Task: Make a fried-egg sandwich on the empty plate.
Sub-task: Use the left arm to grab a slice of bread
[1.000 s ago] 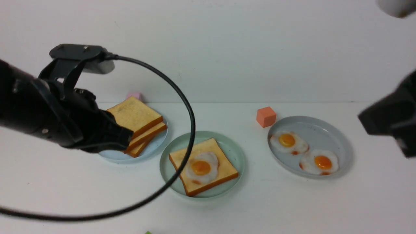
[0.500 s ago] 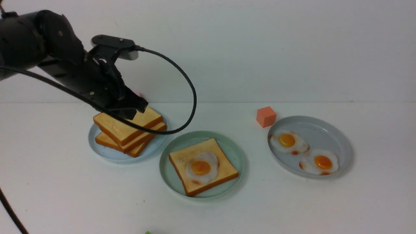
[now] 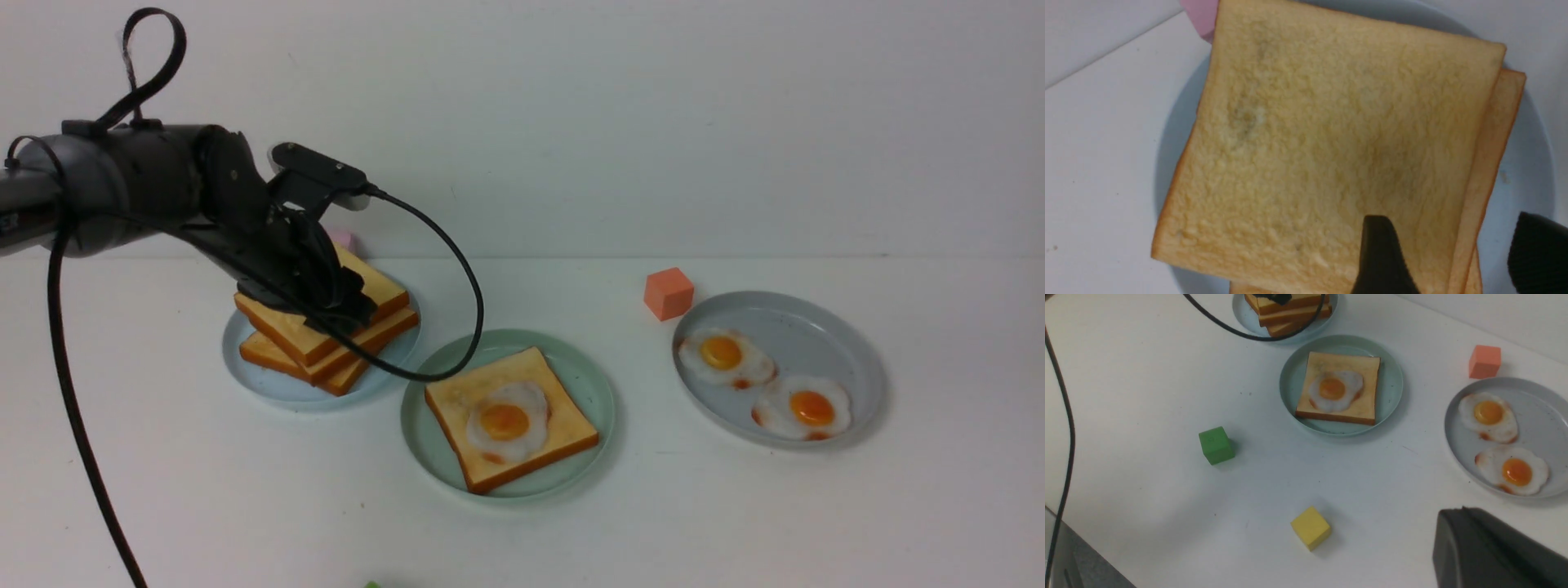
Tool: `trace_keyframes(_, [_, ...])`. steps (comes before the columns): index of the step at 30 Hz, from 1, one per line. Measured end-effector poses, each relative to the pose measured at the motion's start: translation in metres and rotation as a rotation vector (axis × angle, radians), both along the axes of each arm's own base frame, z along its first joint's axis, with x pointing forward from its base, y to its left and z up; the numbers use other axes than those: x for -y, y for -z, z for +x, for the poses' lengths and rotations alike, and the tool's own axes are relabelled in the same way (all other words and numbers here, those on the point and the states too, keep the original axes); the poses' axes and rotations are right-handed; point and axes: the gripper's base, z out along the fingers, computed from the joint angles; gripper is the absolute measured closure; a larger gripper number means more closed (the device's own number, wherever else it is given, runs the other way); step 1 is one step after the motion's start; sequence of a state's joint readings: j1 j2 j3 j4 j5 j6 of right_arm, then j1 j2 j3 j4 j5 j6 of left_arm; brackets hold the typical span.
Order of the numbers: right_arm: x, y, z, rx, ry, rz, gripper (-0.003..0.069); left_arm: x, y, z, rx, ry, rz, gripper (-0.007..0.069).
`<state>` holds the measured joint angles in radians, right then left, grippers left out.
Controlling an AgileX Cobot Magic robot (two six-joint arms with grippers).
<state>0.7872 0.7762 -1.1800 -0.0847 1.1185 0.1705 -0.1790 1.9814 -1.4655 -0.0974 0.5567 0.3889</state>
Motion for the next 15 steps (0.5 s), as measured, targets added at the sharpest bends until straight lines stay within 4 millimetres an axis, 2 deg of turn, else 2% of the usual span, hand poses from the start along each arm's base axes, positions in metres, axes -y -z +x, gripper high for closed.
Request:
trace_keyframes(9, [0.0, 0.0, 0.0, -0.018, 0.019, 0.023, 0.0652, -0.001, 0.02, 0.008, 0.01, 0.053, 0.062, 0.0182])
trace_keyframes(12, [-0.001, 0.0, -0.001, -0.025, 0.014, 0.029, 0.0652, -0.001, 0.022, 0.01, 0.015, 0.062, 0.077, 0.0211])
trace_keyframes(15, [-0.001, 0.0, -0.001, -0.028, 0.011, 0.033, 0.0652, -0.001, 0.025, 0.012, 0.022, 0.075, 0.098, 0.0283])
